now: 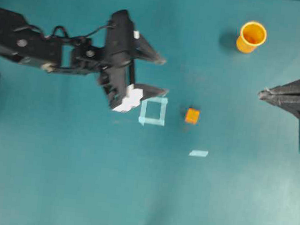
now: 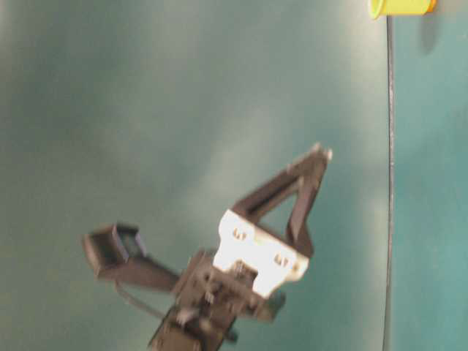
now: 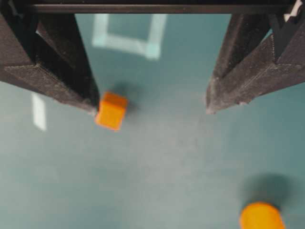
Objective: Lift the orange cup with left arm.
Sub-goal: 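Extend the left arm forward across the table toward the orange cup, then move the open left gripper up and right toward the orange cup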
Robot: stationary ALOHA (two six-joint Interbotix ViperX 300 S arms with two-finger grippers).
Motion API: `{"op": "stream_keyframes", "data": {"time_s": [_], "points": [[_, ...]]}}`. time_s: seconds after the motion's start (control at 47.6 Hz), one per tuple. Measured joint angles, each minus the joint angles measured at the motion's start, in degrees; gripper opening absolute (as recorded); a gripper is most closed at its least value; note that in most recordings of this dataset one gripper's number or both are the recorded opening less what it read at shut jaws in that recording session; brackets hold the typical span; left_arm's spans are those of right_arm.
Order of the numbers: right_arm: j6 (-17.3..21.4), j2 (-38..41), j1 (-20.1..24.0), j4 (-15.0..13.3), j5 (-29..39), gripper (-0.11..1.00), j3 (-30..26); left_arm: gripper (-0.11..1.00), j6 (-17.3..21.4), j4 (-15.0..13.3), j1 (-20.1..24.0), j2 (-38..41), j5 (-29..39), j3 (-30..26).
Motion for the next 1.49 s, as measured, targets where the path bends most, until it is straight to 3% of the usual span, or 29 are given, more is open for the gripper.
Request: {"op": "stream_keyframes", "data": {"time_s": [0.652,0.988,1.493], "points": [[0.0,1.3,0.0,0.0,0.3,0.0,0.0,0.85,-0.8,0.0,2.7,16.5,0.4,-14.4],[-0.1,1.8,0.0,0.0,0.6,0.0,0.0,0.85,-4.9,-0.1,2.7,21.4,0.5,-22.0],[0.0,2.0,0.0,0.0,0.6,0.0,0.0,0.85,-5.1,-0.1,2.0,27.0,1.5,-30.9]]}}
